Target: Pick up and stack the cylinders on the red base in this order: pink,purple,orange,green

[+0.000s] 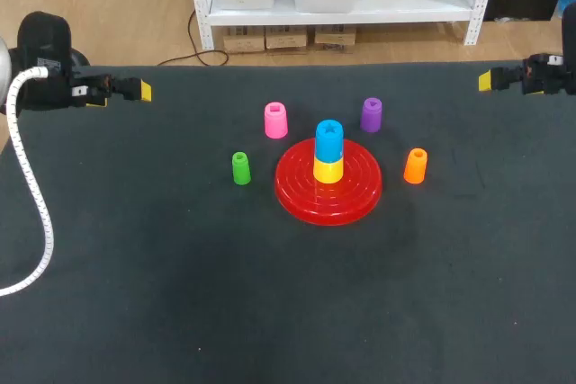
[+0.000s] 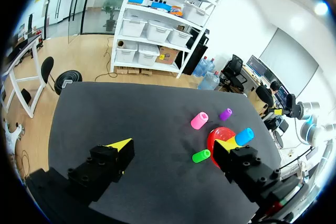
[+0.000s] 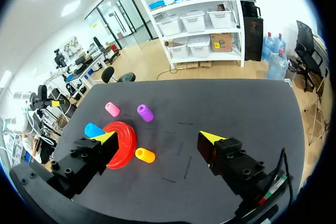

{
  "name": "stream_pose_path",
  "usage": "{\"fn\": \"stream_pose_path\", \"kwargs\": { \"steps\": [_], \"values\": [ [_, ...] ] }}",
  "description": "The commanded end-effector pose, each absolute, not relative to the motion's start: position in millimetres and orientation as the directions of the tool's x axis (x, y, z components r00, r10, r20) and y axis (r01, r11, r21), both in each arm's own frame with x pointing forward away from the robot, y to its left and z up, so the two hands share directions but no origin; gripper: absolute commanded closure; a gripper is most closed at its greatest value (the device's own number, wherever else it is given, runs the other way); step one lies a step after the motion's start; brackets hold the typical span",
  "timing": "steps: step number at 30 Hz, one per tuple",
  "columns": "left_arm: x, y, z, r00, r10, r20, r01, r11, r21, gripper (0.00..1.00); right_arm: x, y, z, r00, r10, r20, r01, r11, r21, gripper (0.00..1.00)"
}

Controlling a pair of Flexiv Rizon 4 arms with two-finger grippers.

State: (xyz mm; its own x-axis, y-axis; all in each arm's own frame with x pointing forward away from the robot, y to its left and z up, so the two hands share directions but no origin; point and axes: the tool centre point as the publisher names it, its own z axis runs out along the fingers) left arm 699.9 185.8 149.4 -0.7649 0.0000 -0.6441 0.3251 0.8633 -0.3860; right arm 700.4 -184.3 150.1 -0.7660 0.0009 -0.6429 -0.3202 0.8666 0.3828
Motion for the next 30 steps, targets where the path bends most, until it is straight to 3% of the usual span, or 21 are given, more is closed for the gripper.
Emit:
{"fn": "stream_pose_path", "kwargs": {
  "steps": [1,10,14,21,28,30],
  "values": [
    [699.6,185.8,150.4,-0.762,0.009,-0.648,0.336,0.86,-0.384,0.0,700.3,-184.4,150.3,-0.766,0.0,-0.643,-0.32,0.867,0.383,0.0],
    [701.8,202.0,143.1,-0.619,0.291,-0.729,0.544,0.829,-0.131,0.0,700.3,-184.4,150.3,-0.766,0.0,-0.643,-0.32,0.867,0.383,0.0],
    [706.9,213.9,147.7,-0.621,0.255,-0.741,0.564,0.802,-0.196,0.0,700.3,-184.4,150.3,-0.766,0.0,-0.643,-0.32,0.867,0.383,0.0],
    [706.9,213.9,147.7,-0.621,0.255,-0.741,0.564,0.802,-0.196,0.0,700.3,-184.4,150.3,-0.766,0.0,-0.643,-0.32,0.867,0.383,0.0],
    [705.3,213.8,135.7,-0.354,0.632,-0.689,0.867,0.497,0.01,0.0,700.3,-184.4,150.3,-0.766,0.0,-0.643,-0.32,0.867,0.383,0.0],
    [706.2,213.3,133.5,-0.338,0.67,-0.661,0.906,0.422,-0.036,0.0,700.3,-184.4,150.3,-0.766,0.0,-0.643,-0.32,0.867,0.383,0.0]
  ]
}}
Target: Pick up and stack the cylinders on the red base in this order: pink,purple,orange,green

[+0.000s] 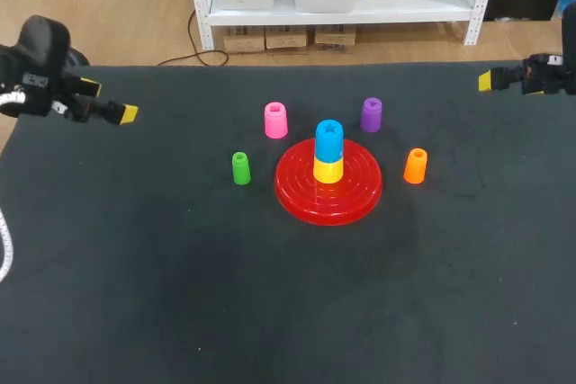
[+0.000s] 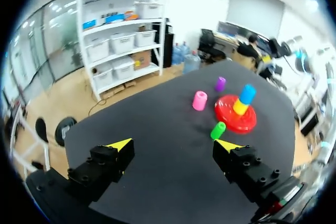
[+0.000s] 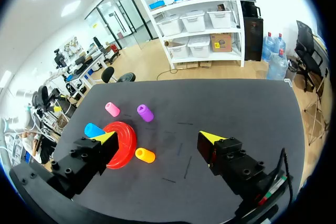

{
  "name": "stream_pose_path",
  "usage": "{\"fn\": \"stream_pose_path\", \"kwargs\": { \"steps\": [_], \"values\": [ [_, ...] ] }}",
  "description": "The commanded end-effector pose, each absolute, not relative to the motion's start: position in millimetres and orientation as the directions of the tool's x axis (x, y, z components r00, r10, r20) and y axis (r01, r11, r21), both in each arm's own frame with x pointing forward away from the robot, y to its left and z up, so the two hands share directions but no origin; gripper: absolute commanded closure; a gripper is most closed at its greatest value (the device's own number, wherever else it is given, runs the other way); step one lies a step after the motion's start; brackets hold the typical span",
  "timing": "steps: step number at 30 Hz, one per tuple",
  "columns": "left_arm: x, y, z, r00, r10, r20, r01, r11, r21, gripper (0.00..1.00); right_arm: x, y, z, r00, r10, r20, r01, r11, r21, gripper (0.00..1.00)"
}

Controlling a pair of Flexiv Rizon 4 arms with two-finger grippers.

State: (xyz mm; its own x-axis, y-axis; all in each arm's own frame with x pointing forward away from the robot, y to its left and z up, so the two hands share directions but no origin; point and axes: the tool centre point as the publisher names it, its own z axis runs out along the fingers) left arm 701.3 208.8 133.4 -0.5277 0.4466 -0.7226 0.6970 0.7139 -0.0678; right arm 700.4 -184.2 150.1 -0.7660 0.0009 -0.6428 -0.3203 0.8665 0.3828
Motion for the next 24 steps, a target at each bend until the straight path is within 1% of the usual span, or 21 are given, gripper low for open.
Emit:
{"fn": "stream_pose_path", "kwargs": {
  "steps": [1,2,3,4,5,14,15,17,18,20,22,24],
  "values": [
    [708.8,212.2,131.9,-0.311,0.683,-0.661,0.908,0.418,0.005,0.0,700.3,-184.4,150.3,-0.766,0.0,-0.643,-0.32,0.867,0.383,0.0],
    [712.1,210.2,131.3,-0.303,0.682,-0.665,0.9,0.435,0.035,0.0,700.3,-184.4,150.3,-0.766,0.0,-0.643,-0.32,0.867,0.383,0.0],
    [715.0,208.2,133.0,-0.327,0.671,-0.665,0.9,0.436,-0.001,0.0,700.3,-184.4,150.3,-0.766,0.0,-0.643,-0.32,0.867,0.383,0.0],
    [718.3,205.7,135.6,-0.342,0.651,-0.678,0.888,0.46,-0.006,0.0,700.3,-184.4,150.3,-0.766,0.0,-0.643,-0.32,0.867,0.383,0.0],
    [721.9,201.3,137.1,-0.34,0.641,-0.688,0.848,0.525,0.07,0.0,700.3,-184.4,150.3,-0.766,0.0,-0.643,-0.32,0.867,0.383,0.0],
    [721.9,201.3,137.1,-0.34,0.641,-0.688,0.848,0.525,0.07,0.0,700.3,-184.4,150.3,-0.766,0.0,-0.643,-0.32,0.867,0.383,0.0],
    [719.8,201.9,137.8,-0.305,0.623,-0.72,0.863,0.5,0.067,0.0,700.3,-184.4,150.3,-0.766,0.0,-0.643,-0.32,0.867,0.383,0.0],
    [711.8,201.6,140.5,-0.213,0.623,-0.753,0.923,0.382,0.055,0.0,700.3,-184.4,150.3,-0.766,0.0,-0.643,-0.32,0.867,0.383,0.0],
    [706.1,201.1,142.2,-0.165,0.613,-0.773,0.948,0.315,0.047,0.0,700.3,-184.4,150.3,-0.766,0.0,-0.643,-0.32,0.867,0.383,0.0],
    [692.5,200.4,144.8,-0.077,0.597,-0.798,0.991,0.13,0.002,0.0,700.3,-184.4,150.3,-0.766,0.0,-0.643,-0.32,0.867,0.383,0.0],
    [681.6,201.1,147.2,0.031,0.587,-0.809,0.999,-0.024,0.021,0.0,700.3,-184.4,150.3,-0.766,0.0,-0.643,-0.32,0.867,0.383,0.0],
    [675.7,202.3,150.5,0.076,0.573,-0.816,0.991,-0.132,0.0,0.0,700.3,-184.4,150.3,-0.766,0.0,-0.643,-0.32,0.867,0.383,0.0]
  ]
}}
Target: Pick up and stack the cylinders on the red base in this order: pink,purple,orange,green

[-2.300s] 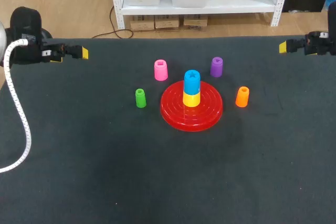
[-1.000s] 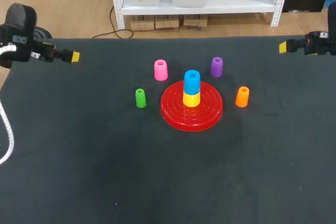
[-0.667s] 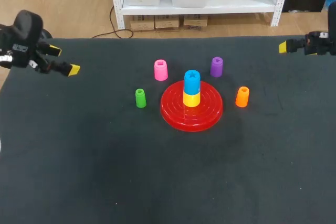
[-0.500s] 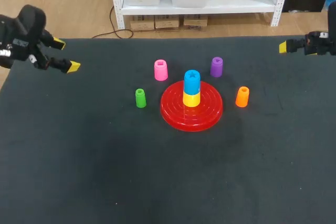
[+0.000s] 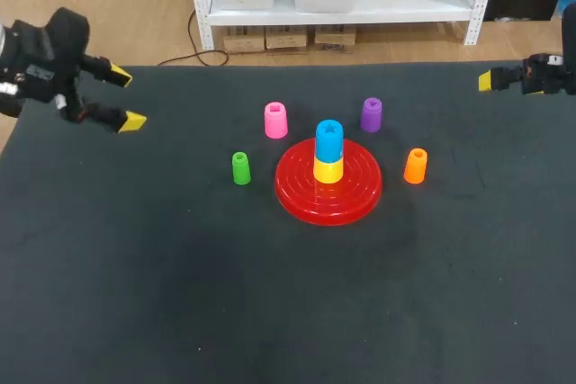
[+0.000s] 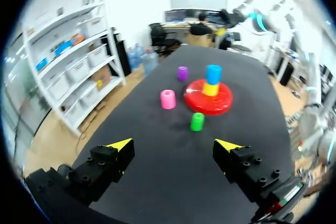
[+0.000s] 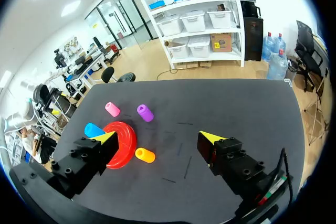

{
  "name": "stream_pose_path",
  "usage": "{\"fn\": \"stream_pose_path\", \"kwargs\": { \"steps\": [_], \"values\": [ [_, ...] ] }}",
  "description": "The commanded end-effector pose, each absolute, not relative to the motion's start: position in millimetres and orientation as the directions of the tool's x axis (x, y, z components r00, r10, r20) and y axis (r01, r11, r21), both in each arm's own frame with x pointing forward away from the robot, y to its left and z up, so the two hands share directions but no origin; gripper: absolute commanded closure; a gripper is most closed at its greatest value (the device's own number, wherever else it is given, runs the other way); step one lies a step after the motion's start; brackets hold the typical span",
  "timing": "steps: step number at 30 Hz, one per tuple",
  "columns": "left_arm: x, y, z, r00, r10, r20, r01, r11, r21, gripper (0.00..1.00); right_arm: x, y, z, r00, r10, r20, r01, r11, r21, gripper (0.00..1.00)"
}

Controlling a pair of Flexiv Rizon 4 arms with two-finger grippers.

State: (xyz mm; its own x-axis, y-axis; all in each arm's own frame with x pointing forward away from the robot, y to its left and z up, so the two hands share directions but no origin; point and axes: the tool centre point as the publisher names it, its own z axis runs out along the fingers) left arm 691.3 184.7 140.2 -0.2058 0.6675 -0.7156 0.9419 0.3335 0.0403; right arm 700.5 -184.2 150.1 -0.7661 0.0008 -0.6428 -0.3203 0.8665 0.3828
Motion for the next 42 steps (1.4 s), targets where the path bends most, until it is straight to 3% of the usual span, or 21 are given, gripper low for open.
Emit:
{"fn": "stream_pose_path", "kwargs": {
  "steps": [1,3,14,24,42],
  "values": [
    [673.5,202.9,151.1,0.11,0.565,-0.818,0.986,-0.164,0.02,0.0,700.3,-184.4,150.3,-0.766,0.0,-0.643,-0.32,0.867,0.383,0.0],
    [673.4,203.2,149.7,0.167,0.566,-0.808,0.98,-0.184,0.074,0.0,700.3,-184.4,150.3,-0.766,0.0,-0.643,-0.32,0.867,0.383,0.0],
    [676.1,202.0,149.4,0.151,0.566,-0.81,0.987,-0.135,0.09,0.0,700.3,-184.4,150.3,-0.766,0.0,-0.643,-0.32,0.867,0.383,0.0],
    [689.5,209.7,138.1,-0.037,0.65,-0.759,0.997,0.074,0.015,0.0,700.3,-184.4,150.3,-0.766,0.0,-0.643,-0.32,0.867,0.383,0.0],
    [683.5,217.1,125.7,0.004,0.668,-0.744,0.998,0.045,0.046,0.0,700.3,-184.4,150.3,-0.766,0.0,-0.643,-0.32,0.867,0.383,0.0]
  ]
}}
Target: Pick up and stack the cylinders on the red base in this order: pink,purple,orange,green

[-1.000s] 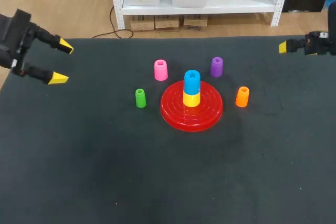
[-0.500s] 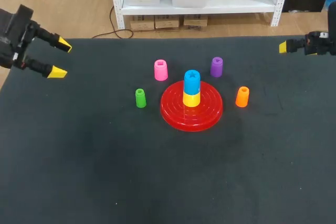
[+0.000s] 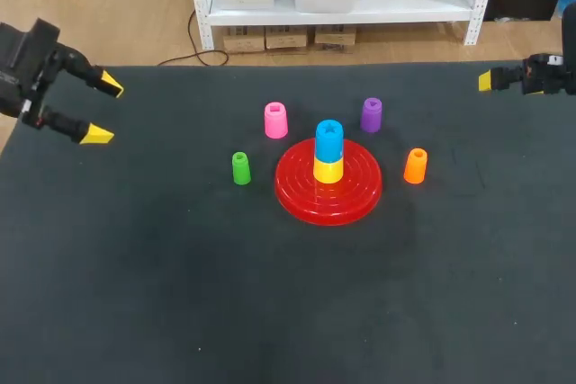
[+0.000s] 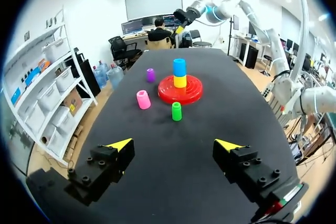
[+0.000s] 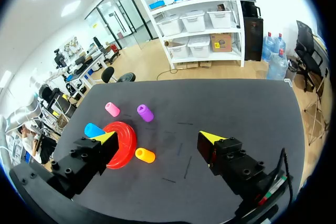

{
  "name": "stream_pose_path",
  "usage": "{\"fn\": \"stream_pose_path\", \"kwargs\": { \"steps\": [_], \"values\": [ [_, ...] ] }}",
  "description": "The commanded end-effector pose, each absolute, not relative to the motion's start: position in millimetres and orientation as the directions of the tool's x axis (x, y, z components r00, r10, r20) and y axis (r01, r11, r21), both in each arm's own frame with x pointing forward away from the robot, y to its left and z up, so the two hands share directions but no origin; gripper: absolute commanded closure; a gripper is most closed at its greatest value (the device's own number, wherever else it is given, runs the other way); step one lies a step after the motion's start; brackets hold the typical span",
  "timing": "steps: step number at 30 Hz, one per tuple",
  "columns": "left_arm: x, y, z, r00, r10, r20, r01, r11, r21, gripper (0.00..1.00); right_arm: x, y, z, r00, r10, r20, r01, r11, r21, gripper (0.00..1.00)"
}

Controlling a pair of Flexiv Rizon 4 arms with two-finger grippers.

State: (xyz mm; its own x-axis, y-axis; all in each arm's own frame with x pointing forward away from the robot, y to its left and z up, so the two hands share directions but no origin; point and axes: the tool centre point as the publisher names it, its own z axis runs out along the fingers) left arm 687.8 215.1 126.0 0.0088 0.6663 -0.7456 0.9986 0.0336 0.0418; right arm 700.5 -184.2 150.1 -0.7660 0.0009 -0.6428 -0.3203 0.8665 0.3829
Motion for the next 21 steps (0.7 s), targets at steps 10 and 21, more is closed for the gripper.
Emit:
{"fn": "stream_pose_path", "kwargs": {
  "steps": [10,21],
  "values": [
    [668.5,213.8,119.5,0.047,0.682,-0.73,0.998,-0.054,0.014,0.0,700.3,-184.4,150.3,-0.766,0.0,-0.643,-0.32,0.867,0.383,0.0],
    [677.3,216.0,112.7,0.007,0.687,-0.727,1.0,0.003,0.013,0.0,700.3,-184.4,150.3,-0.766,0.0,-0.643,-0.32,0.867,0.383,0.0]
  ]
}}
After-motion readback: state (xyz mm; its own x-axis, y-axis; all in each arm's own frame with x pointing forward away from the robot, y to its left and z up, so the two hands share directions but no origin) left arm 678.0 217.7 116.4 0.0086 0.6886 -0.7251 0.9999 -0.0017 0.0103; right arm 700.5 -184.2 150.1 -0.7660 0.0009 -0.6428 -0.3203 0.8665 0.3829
